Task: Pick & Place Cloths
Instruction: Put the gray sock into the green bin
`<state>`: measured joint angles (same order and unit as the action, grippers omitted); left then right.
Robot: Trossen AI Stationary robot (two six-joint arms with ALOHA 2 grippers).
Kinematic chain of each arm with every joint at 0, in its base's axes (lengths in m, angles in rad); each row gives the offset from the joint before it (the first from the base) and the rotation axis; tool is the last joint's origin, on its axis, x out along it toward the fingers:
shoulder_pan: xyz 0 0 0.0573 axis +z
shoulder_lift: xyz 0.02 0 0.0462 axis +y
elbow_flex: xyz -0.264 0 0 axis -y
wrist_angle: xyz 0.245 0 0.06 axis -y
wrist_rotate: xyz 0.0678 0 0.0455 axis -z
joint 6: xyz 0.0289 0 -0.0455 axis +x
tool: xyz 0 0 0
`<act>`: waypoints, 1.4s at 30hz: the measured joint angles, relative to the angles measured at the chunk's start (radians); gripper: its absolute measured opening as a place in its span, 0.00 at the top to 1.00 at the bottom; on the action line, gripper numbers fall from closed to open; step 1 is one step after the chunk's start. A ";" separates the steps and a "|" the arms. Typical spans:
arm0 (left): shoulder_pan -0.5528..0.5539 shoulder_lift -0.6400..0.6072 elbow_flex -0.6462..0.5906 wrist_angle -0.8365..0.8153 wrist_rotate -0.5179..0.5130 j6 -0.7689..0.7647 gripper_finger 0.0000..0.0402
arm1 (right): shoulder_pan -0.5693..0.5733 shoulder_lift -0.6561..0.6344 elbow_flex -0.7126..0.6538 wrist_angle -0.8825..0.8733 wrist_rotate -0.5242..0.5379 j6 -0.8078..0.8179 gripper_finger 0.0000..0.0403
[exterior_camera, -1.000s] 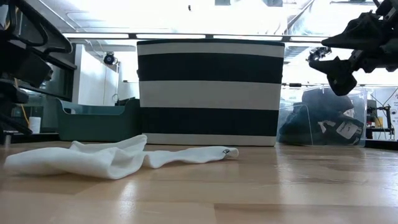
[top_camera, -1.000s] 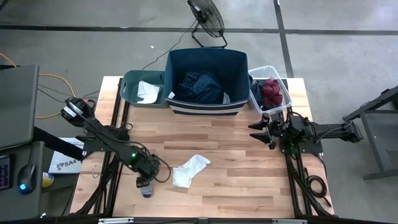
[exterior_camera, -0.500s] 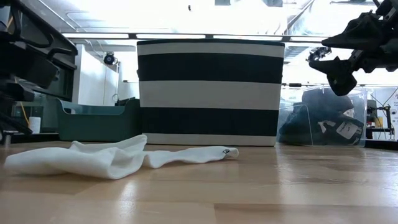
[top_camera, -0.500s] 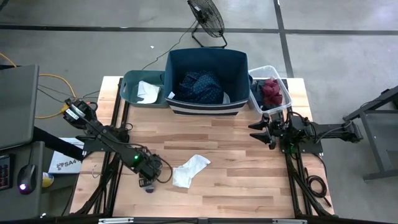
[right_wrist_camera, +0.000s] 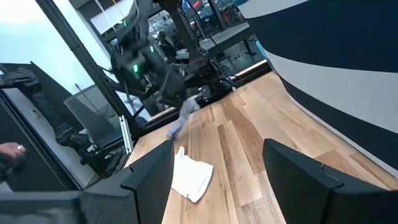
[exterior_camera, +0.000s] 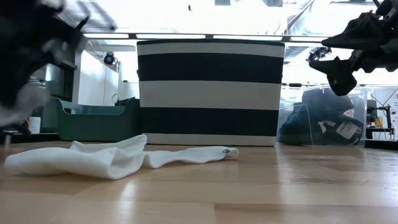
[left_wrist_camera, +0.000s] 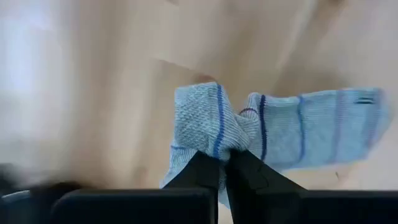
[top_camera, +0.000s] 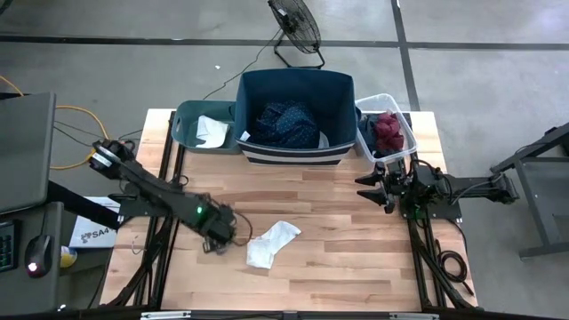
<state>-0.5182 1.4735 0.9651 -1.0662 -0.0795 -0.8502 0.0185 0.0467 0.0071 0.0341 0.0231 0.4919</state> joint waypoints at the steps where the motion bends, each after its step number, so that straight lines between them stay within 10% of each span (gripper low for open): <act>1: 0.022 -0.009 0.031 -0.050 -0.035 0.023 0.99 | 0.000 0.000 0.000 0.000 0.000 0.000 0.41; 9: 0.250 -0.024 0.288 -0.496 -0.465 0.122 1.00 | 0.000 0.000 0.000 0.000 0.000 0.000 0.41; 21: 0.791 -0.097 0.377 -0.472 -0.747 0.403 1.00 | 0.000 0.000 -0.001 0.000 0.000 0.000 0.41; 32: 1.323 -0.071 0.344 -0.112 -0.425 0.624 1.00 | 0.001 0.000 -0.001 0.000 0.000 0.000 0.41; 42: 1.521 0.045 0.287 0.033 -0.150 0.717 1.00 | 0.001 0.000 -0.001 0.000 0.000 0.000 0.41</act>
<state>1.0028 1.5181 1.2517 -1.0337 -0.2293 -0.1331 0.0196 0.0471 0.0063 0.0341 0.0231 0.4919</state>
